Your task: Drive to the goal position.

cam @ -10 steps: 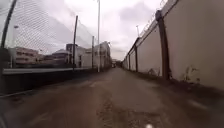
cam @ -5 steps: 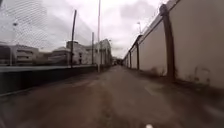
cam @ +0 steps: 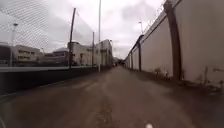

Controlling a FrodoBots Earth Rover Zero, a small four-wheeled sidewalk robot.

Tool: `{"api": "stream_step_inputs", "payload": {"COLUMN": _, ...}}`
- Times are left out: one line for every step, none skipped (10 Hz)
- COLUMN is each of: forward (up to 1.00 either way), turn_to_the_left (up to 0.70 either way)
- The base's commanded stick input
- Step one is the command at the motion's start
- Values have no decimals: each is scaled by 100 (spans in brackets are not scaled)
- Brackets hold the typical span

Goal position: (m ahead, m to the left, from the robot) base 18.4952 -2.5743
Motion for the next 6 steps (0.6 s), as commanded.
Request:
{"api": "stream_step_inputs", "payload": {"forward": 70, "turn_to_the_left": 0}}
{"api": "stream_step_inputs", "payload": {"forward": 70, "turn_to_the_left": 0}}
{"api": "stream_step_inputs", "payload": {"forward": 70, "turn_to_the_left": 0}}
{"api": "stream_step_inputs", "payload": {"forward": 70, "turn_to_the_left": 0}}
{"api": "stream_step_inputs", "payload": {"forward": 70, "turn_to_the_left": 0}}
{"api": "stream_step_inputs", "payload": {"forward": 70, "turn_to_the_left": 0}}
